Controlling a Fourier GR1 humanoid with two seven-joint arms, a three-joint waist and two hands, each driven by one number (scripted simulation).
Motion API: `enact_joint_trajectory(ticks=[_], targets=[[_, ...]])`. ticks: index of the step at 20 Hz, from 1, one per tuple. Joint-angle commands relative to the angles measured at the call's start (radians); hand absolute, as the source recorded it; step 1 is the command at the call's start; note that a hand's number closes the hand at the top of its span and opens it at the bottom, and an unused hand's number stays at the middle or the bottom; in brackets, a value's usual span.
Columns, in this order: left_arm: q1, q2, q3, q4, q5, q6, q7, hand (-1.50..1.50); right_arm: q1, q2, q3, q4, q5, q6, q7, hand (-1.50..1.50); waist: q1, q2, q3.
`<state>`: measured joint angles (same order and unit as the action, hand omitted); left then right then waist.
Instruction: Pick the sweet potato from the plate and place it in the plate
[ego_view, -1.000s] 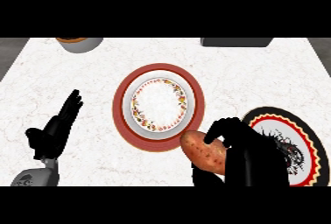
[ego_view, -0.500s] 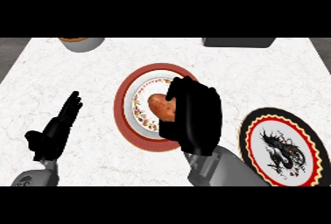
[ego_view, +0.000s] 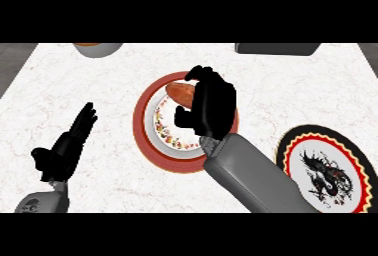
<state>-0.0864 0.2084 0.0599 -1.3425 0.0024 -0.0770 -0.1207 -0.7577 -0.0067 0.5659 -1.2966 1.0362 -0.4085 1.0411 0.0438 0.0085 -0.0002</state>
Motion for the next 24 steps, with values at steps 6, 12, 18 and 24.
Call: enact_joint_trajectory(ticks=[6, 12, 18, 24], targets=[[0.02, -0.022, -0.015, 0.033, -0.022, 0.008, -0.031, 0.0, -0.064, 0.006, 0.012, 0.219, -0.144, -0.326, 0.113, -1.5, 0.01, 0.003, 0.0], [0.007, -0.025, -0.003, 0.012, -0.02, 0.032, 0.011, 0.0, 0.022, 0.006, -0.066, 0.112, -0.122, -0.572, 0.035, -1.5, -0.027, -0.007, 0.001], [0.023, 0.012, 0.044, -0.004, 0.022, -0.002, 0.004, 0.0, 0.26, 0.006, -0.065, -0.124, -0.222, -0.678, -0.135, -1.5, -0.055, -0.012, 0.002], [0.045, -0.009, 0.03, 0.027, -0.013, 0.018, -0.046, 0.0, 0.556, -0.206, -0.019, -0.406, -0.45, -0.676, -0.377, -1.5, -0.054, -0.009, 0.002]])
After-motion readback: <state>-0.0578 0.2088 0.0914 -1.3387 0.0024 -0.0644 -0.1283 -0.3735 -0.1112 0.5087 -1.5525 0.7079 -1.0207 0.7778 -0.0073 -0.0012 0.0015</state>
